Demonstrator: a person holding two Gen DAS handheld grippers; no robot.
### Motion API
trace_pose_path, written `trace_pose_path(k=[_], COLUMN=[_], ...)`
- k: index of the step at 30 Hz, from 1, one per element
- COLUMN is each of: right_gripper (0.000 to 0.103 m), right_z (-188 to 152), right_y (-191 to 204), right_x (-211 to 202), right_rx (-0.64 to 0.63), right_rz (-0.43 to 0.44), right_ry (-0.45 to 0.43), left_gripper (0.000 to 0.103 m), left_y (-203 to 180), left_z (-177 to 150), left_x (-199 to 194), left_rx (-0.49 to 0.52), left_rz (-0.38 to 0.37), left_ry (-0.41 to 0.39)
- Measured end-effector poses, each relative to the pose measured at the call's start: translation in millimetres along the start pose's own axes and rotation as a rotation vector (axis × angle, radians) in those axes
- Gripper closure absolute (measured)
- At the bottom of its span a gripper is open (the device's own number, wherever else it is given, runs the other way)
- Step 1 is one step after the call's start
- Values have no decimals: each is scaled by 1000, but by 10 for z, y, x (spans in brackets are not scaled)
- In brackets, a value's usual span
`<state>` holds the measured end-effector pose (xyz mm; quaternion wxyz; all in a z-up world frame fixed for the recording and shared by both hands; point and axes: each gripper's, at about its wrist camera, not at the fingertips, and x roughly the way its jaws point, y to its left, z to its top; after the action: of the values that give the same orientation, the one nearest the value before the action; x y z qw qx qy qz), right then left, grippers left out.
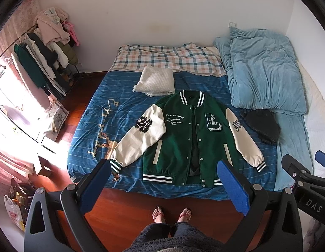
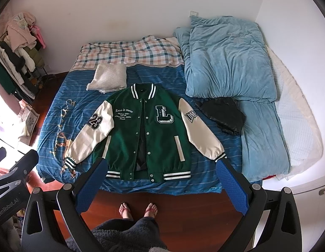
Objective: Fold large clothes
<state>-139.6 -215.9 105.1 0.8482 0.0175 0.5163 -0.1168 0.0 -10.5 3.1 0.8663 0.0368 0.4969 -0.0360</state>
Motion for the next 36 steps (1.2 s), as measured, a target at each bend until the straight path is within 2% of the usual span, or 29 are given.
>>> trace_pose_path(k=[36], right_gripper=[0], right_z=[34], right_y=[27], right_x=[-59], right_rx=[-8], right_rz=[2], right_ry=[-3], left_gripper=[0], left_y=[-13], left_z=[45], left_x=[-88], left_rx=[-2], left_rz=[-6], left_ry=[-15])
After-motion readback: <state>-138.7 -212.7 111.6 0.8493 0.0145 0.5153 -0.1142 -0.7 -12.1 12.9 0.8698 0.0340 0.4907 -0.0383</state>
